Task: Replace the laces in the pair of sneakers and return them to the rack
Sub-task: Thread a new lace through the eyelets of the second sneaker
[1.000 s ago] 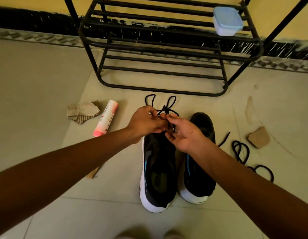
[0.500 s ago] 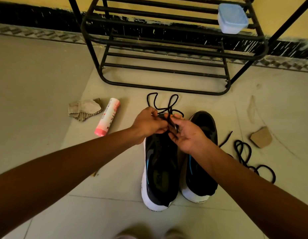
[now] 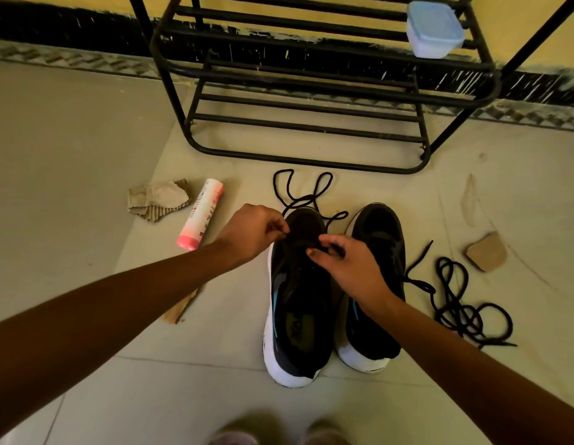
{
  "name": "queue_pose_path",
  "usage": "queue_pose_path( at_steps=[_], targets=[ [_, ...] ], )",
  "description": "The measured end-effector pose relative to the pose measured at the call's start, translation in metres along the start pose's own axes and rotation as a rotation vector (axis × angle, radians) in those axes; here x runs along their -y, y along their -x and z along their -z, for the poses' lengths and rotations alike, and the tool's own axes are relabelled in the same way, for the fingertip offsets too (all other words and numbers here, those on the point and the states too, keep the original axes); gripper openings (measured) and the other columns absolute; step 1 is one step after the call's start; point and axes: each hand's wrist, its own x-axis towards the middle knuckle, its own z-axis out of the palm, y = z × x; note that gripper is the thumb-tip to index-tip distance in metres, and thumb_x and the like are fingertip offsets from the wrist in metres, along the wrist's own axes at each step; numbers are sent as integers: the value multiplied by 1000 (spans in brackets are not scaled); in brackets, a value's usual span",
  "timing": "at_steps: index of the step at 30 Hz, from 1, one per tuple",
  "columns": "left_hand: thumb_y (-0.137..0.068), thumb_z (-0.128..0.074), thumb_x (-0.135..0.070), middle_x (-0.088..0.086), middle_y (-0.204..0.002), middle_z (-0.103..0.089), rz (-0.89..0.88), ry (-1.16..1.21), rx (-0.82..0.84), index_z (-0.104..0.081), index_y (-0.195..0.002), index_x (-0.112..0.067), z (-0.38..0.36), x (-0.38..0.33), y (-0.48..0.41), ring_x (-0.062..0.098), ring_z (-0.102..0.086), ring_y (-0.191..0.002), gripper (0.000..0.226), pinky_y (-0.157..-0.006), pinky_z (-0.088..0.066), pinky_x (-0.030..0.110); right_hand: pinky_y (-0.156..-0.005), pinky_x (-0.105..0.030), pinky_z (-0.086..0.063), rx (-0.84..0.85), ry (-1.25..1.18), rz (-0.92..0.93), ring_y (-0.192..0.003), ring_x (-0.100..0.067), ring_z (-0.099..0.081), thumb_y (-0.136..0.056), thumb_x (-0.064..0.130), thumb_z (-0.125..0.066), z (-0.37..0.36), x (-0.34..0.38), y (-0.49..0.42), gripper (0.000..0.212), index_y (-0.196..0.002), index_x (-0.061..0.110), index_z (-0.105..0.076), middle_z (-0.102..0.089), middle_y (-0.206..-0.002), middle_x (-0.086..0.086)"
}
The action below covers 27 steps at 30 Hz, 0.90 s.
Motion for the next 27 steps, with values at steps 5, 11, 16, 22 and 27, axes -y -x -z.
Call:
queue_pose_path(
  at_steps=[5,11,16,22,27],
  targets=[
    [-84,-67,-11,0,-88,-70,-8,12,51,-71,-91,-14,-6,3,2,0,-56,-70,9,-66,-37,3,-86,-10,-38,-22,202,144,-102,-5,-47,-80,34,-72,-5,-8,5,50,-125,18,-57,-47,-115,4],
    [-87,-62,-10,3,-93,-68,-33,-61,79,-69,-97,-11,-10,6,7,7,-54,-76,12,-68,-37,13,-63,-4,-39,-27,228,182,-71,2,-49,-80,35,-73,-11,-7,4,34,-107,15,-69,-51,-80,17],
    [-90,-55,-10,8,-100,-62,-74,-168,104,-65,-101,-10,-15,-3,6,21,-58,-89,14,-75,-43,26,-56,-4,-38,15,216,179,-59,0,-50,-80,33,-72,-18,-5,1,28,-103,16,-72,-53,-67,18],
    [-92,-49,-9,8,-107,-55,-157,-398,152,-60,-106,-11,-11,-9,5,23,-53,-98,18,-78,-44,32,-52,-5,-34,34,105,80,-54,2,-46,-78,28,-75,-20,-7,-7,30,-105,17,-71,-49,-62,18],
    [-88,-49,-3,6,-112,-51,-227,-490,171,-56,-113,-14,-8,-12,6,22,-50,-104,27,-80,-44,31,-57,-10,-35,47,58,57,-56,0,-47,-77,25,-76,-20,-9,-8,30,-105,16,-71,-53,-67,16]
  ],
)
